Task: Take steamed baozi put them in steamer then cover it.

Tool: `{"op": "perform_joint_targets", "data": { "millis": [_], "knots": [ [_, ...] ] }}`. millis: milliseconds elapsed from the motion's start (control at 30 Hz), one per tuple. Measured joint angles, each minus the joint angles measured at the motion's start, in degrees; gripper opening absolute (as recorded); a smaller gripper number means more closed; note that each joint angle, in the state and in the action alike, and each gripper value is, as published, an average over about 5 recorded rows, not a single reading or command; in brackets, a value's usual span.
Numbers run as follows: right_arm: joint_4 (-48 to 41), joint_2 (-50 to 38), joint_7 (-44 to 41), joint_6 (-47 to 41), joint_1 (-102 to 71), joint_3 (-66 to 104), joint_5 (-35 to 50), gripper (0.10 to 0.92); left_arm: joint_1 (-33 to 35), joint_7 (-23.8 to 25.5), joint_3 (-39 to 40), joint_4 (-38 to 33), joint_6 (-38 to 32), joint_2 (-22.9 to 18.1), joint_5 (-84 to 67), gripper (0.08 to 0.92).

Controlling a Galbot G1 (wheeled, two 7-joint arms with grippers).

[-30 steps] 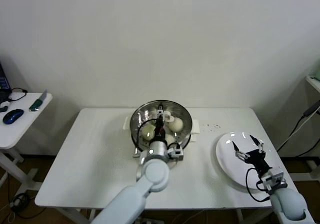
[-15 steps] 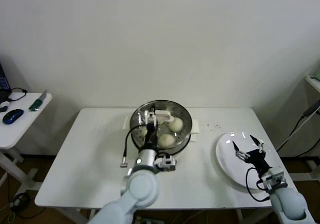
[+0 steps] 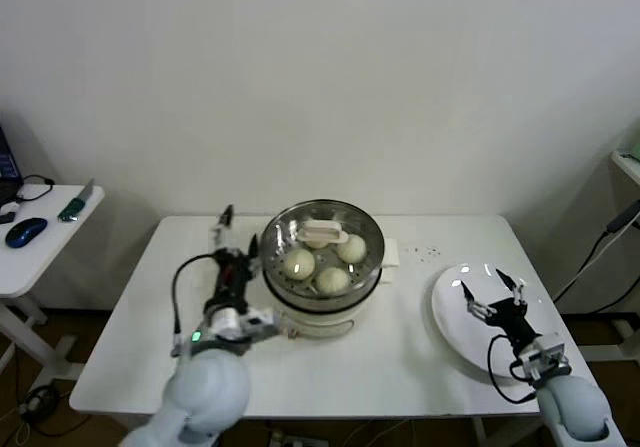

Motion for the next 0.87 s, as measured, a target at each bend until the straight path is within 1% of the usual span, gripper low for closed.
{"op": "perform_joint_targets", "data": {
  "millis": [167, 267, 333, 433, 633, 767, 867],
  "knots": [
    [0.4, 0.5, -0.5, 0.5, -0.4, 0.3, -0.1, 0.823, 5.6, -5.1, -10.7, -0.1, -0.6, -1.1, -15.0, 0.823],
    [0.7, 0.9, -0.6, 1.0, -0.6, 0.4, 0.0, 0.823, 8.7, -6.9, -16.1, 0.4, -3.5, -2.5, -23.3, 0.823],
    [1.0, 1.1, -0.6, 1.2, -0.8, 0.4, 0.1, 0.823, 10.7, -7.7, -19.3, 1.0, -7.1, -3.6, -28.3, 0.823],
    [1.5, 1.5, -0.6, 1.7, -1.2, 0.4, 0.3, 0.823, 13.3, -8.4, -23.1, 2.2, -14.6, -5.4, -34.4, 0.823],
    [2.1, 2.5, -0.8, 2.8, -1.7, 0.4, 0.2, 0.823, 17.3, -8.7, -27.8, 5.5, -29.9, -7.6, -42.7, 0.823],
    [2.5, 3.3, -1.0, 3.4, -2.2, 0.4, 0.0, 0.823, 18.8, -8.6, -29.8, 7.4, -36.3, -8.4, -46.2, 0.823],
    [2.7, 3.5, -1.1, 3.7, -2.4, 0.4, 0.0, 0.823, 19.6, -8.5, -30.5, 7.9, -38.5, -8.9, -47.8, 0.823]
  ]
}}
